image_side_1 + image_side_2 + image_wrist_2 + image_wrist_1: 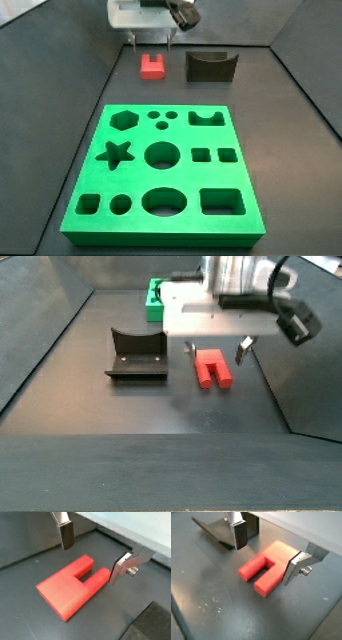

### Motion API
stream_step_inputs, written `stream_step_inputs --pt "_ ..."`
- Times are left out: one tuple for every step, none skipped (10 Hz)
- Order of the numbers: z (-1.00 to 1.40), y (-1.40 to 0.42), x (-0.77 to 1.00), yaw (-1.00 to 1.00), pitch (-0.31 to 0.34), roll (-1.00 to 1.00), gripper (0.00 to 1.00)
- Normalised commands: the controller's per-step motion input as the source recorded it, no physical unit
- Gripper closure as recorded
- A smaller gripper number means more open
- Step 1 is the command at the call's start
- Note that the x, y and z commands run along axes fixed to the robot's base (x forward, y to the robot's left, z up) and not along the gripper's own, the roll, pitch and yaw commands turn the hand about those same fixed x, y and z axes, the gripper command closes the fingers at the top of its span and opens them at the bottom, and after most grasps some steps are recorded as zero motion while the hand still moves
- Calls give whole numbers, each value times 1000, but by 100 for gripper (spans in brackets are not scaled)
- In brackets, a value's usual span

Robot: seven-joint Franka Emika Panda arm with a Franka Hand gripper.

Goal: Pick up the square-circle object. Move up. Rotate the square-circle object. Place the square-circle object on the fixture. Regrasp the square-circle object. Move to above the board. Insert the square-circle object.
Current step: Rotate the square-circle object.

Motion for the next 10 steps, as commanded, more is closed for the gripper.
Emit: stream_step_inputs --pt "1000 6 -19 -25 62 40 0" --pt "1000 9 -26 -28 62 58 0" --pt "910 10 -34 -29 62 70 0" --pt "712 8 -32 -23 58 80 0" --pt "561 5 -31 -17 60 84 0" --pt "0 0 0 1000 0 0 0" --pt "-255 -7 5 1000 1 1 0" --pt "-311 -3 22 1000 0 1 0" --pt "-213 3 54 1000 -2 1 0" --pt "-113 0 46 1000 -3 0 0"
